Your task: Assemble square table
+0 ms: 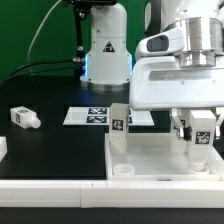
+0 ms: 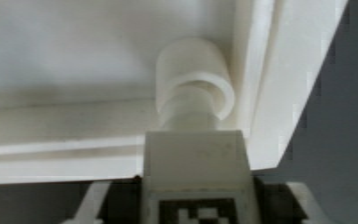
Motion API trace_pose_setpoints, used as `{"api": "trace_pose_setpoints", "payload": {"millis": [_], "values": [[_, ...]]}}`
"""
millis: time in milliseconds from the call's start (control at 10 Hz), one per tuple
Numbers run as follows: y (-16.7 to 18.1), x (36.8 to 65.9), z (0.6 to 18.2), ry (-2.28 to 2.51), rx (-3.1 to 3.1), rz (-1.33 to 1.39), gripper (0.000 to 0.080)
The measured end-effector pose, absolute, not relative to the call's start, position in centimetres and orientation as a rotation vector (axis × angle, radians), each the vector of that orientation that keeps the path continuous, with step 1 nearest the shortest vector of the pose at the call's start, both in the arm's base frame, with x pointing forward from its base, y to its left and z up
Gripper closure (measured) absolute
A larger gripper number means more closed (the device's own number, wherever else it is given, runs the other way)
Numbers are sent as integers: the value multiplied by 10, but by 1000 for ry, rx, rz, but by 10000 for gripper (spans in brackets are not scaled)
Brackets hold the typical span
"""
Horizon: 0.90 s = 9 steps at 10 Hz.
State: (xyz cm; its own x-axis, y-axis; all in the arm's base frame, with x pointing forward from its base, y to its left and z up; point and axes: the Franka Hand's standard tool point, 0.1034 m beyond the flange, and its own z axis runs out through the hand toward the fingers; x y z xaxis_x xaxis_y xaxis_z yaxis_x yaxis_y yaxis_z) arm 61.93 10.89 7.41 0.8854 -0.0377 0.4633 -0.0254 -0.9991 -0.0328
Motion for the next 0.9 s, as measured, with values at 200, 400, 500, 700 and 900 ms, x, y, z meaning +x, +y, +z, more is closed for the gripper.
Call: {"api": "trace_pose_setpoints", "payload": {"millis": [200,400,500,700,900], "values": [[113,619,71,41,-3019,-758,518],[112,617,65,40,-3026,-746,518],[112,617,61,39,-3030,-741,518],[112,618,60,39,-3030,-741,518],[112,618,60,38,-3031,-741,518]]}}
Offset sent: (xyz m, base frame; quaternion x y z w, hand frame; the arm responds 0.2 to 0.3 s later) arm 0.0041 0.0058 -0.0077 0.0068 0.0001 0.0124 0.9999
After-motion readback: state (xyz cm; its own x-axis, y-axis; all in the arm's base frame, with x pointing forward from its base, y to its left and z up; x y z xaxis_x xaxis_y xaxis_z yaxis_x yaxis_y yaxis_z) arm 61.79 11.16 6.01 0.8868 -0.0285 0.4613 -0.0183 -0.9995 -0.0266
